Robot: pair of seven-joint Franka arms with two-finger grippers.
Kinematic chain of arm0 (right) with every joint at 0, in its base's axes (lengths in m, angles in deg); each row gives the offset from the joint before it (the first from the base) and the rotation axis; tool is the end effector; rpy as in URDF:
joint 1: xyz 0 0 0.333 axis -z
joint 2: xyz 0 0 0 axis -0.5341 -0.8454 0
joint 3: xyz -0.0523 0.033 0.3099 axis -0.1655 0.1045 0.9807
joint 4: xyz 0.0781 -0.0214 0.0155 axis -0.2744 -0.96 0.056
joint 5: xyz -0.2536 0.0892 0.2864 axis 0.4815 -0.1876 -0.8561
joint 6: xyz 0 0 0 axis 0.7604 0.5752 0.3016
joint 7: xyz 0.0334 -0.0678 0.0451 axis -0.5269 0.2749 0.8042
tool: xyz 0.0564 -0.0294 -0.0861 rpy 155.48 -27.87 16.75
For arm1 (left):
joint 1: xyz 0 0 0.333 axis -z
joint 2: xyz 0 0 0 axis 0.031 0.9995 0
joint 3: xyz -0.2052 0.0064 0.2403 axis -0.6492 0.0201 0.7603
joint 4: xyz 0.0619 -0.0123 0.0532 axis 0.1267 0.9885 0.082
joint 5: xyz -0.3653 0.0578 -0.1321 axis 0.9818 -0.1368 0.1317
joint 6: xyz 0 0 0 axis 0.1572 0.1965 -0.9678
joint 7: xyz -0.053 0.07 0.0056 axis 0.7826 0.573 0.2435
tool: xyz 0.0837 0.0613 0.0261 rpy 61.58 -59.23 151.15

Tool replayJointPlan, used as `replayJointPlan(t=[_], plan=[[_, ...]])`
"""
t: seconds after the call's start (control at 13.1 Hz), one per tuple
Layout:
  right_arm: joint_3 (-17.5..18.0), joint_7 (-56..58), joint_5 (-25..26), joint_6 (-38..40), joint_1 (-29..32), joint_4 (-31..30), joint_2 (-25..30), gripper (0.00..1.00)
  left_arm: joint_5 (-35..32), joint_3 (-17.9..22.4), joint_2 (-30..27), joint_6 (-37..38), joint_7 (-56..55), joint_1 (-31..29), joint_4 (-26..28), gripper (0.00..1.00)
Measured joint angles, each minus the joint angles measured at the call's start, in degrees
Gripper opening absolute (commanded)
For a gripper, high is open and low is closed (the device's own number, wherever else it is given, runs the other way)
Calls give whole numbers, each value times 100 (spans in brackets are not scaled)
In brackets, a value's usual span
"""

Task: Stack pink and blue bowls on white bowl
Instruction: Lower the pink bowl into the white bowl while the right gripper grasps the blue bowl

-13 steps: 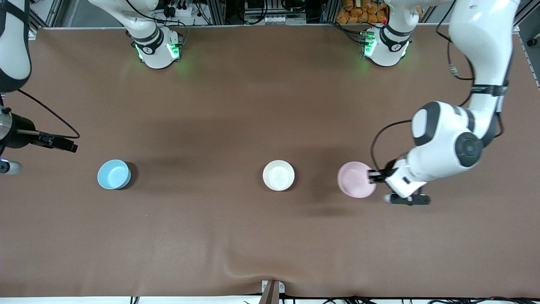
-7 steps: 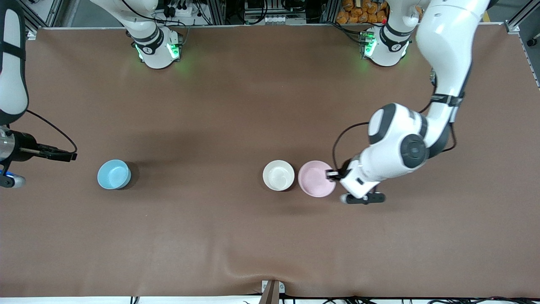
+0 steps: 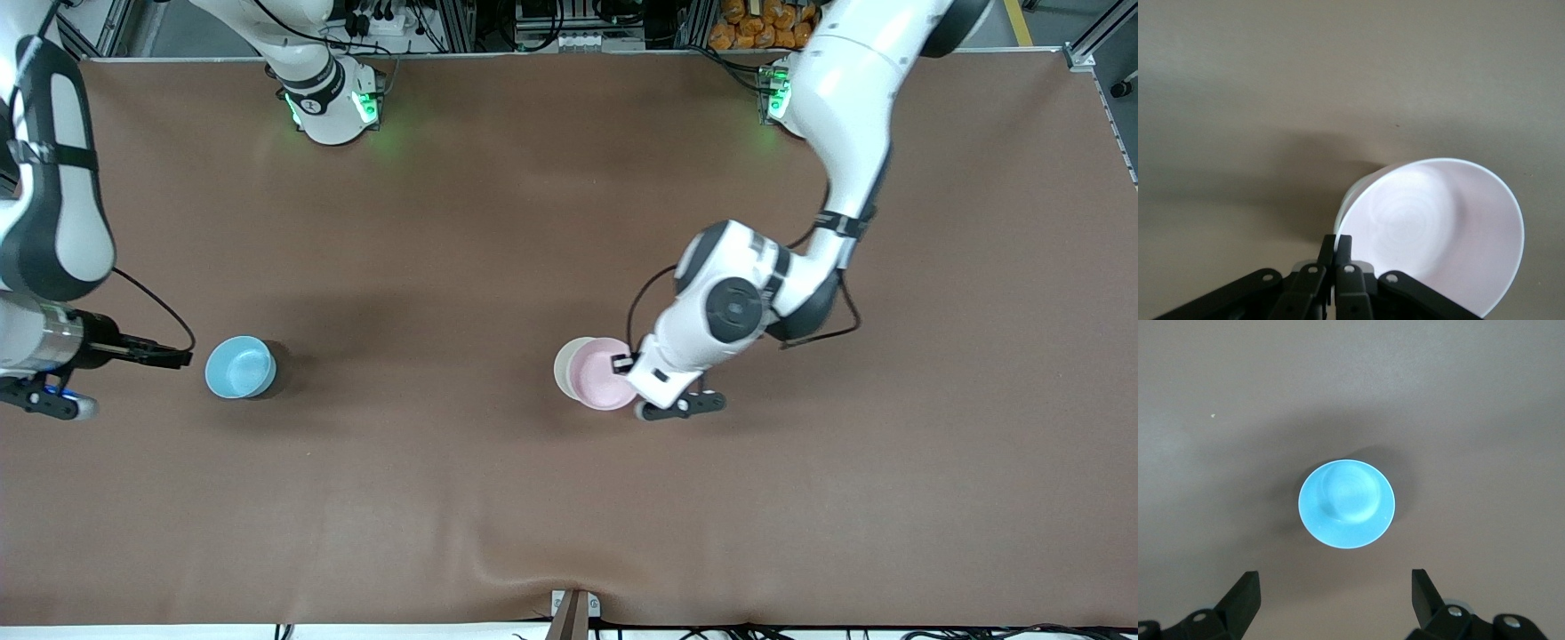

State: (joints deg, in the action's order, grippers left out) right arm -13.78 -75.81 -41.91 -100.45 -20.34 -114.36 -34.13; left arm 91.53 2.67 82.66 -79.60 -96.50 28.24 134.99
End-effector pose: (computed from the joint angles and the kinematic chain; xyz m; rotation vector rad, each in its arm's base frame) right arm 0.6372 -0.1052 0.3703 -3.0752 0.4429 0.2770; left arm 0.6148 -0.4160 0.2933 2.9389 0.2432 -0.0917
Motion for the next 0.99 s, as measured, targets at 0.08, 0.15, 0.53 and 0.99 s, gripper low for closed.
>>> replayJointPlan(t=[0.08, 0.15, 0.53, 0.99], plan=[[-2, 1, 0, -163, 7, -131, -11, 100, 0, 71, 66, -126, -84, 149, -10, 0], [-4, 25, 1, -359, 16, -262, -12, 100, 0, 98, 123, -205, -106, 207, -24, 0], [-27, 665, 4, -1848, 150, -991, -91, 100, 0, 148, 178, -249, -87, 101, -59, 0], [-28, 724, 4, -3070, 278, -1696, -676, 82, 0, 123, 180, -237, -106, 164, -26, 0]])
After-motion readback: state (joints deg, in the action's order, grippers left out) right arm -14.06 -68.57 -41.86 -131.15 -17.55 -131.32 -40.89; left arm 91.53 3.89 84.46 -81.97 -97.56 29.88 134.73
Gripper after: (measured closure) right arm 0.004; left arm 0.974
